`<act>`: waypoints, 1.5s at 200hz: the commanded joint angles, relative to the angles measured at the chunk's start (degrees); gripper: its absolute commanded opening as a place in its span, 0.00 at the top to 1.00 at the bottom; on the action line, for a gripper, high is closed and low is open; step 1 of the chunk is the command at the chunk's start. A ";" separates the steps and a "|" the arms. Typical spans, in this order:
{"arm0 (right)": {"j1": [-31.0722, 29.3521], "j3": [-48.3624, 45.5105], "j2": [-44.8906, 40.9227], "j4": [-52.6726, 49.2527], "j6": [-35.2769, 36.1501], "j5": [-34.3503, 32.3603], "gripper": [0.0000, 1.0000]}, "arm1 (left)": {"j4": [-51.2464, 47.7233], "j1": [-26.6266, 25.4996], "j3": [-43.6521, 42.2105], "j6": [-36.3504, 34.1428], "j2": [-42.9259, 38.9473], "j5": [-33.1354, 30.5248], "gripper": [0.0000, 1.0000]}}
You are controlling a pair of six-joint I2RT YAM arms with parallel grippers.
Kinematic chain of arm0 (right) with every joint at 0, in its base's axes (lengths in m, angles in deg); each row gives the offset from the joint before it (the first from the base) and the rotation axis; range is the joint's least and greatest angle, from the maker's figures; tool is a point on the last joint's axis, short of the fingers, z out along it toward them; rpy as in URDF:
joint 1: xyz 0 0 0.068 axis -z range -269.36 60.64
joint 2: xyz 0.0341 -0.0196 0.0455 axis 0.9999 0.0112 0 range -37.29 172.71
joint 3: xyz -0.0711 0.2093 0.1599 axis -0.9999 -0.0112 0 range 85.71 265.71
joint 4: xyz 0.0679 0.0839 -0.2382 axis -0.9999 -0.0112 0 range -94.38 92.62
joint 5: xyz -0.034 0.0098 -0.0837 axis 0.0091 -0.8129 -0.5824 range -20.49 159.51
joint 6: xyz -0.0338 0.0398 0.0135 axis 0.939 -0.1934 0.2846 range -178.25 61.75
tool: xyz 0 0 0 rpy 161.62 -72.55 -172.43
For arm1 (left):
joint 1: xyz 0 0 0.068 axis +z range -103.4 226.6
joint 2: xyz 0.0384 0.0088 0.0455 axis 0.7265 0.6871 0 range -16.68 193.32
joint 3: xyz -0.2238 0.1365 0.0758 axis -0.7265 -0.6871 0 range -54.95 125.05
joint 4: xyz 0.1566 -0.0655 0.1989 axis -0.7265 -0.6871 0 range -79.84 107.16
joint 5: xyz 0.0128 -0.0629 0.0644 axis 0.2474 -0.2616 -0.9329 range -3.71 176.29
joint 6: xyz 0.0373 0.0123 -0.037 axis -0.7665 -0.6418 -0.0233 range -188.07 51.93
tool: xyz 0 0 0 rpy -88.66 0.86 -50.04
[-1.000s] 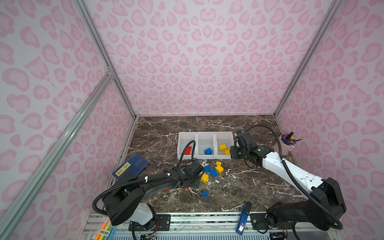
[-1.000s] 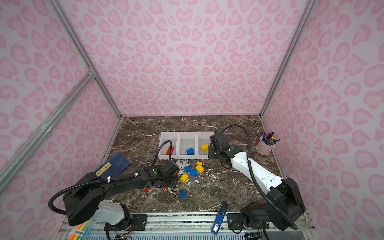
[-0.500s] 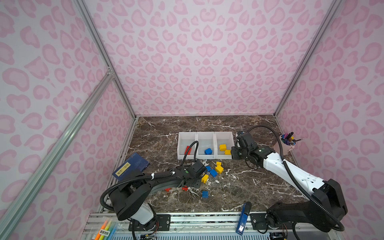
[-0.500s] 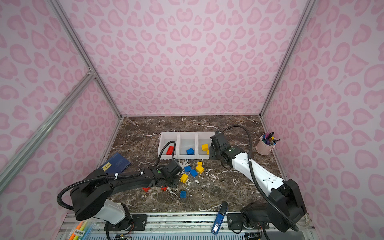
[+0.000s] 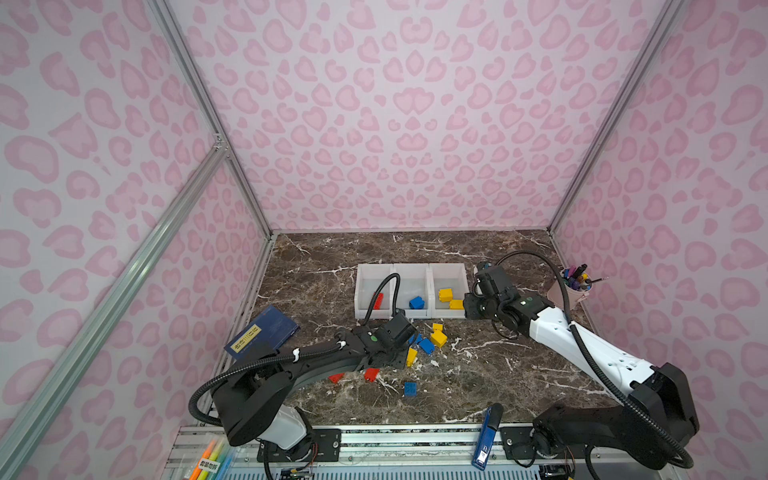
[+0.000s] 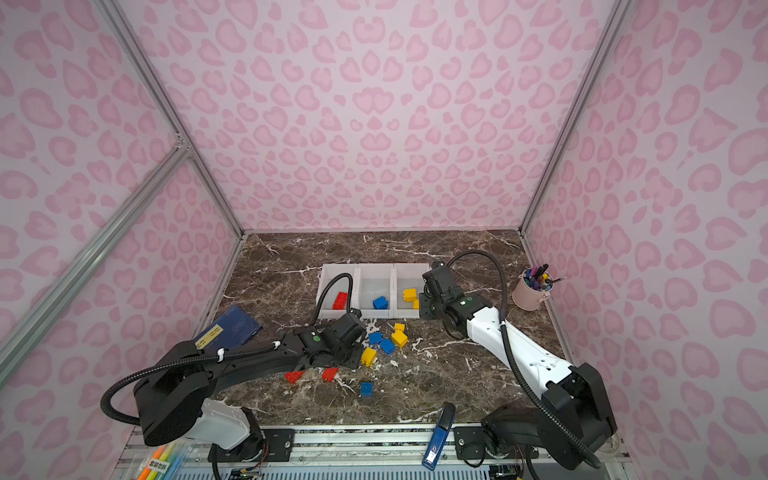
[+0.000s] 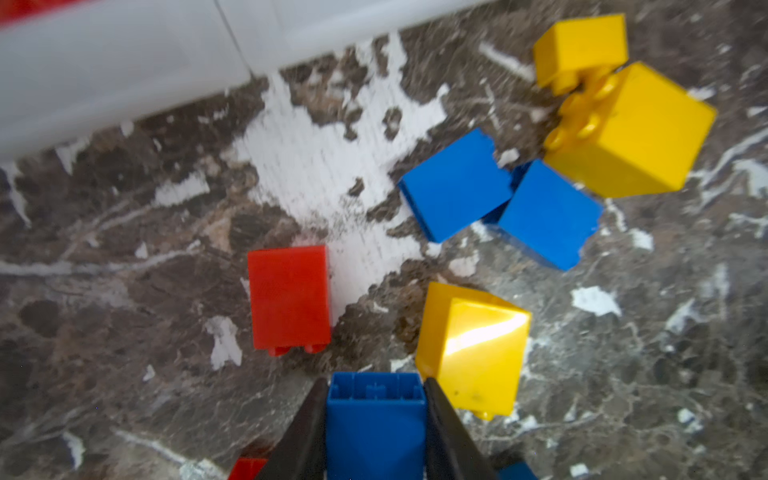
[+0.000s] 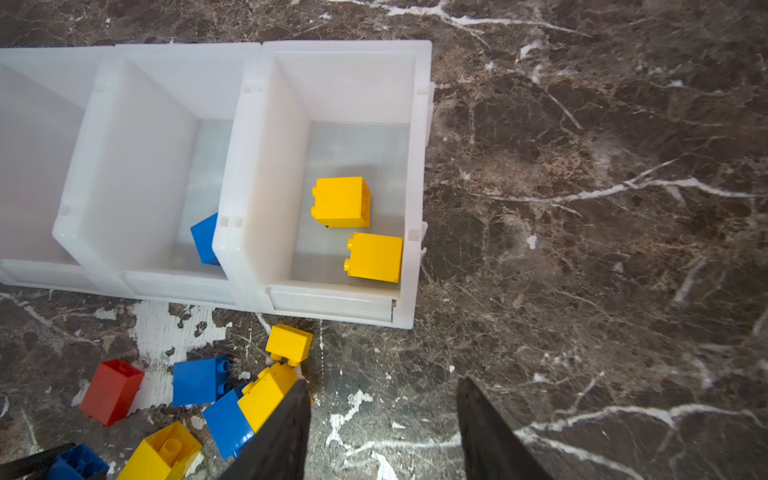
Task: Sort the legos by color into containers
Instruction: 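Carry the blue brick into the middle compartment and open the left gripper, then withdraw the left gripper while the right gripper lowers toward the yellow bricks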
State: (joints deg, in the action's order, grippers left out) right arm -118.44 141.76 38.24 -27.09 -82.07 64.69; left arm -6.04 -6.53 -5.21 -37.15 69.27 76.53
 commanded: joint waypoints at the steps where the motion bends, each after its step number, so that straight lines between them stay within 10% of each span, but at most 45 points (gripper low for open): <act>1: 0.09 -0.80 -0.67 -1.04 -0.19 -1.38 0.43 | -1.83 0.57 5.08 -4.60 0.63 -2.54 0.63; 119: 0.10 -4.38 -5.98 -2.01 -1.51 -1.09 0.44 | -3.79 13.50 41.64 -15.99 27.57 0.52 0.63; 300: -0.18 -5.02 -6.03 -2.11 -0.16 2.37 0.43 | -0.36 14.59 39.99 -14.67 27.14 1.76 0.51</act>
State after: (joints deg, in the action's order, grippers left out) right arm -118.29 136.97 32.01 -28.76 -83.09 65.67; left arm -8.27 7.92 36.97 -52.78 99.09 77.97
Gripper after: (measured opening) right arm 0.568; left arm 0.484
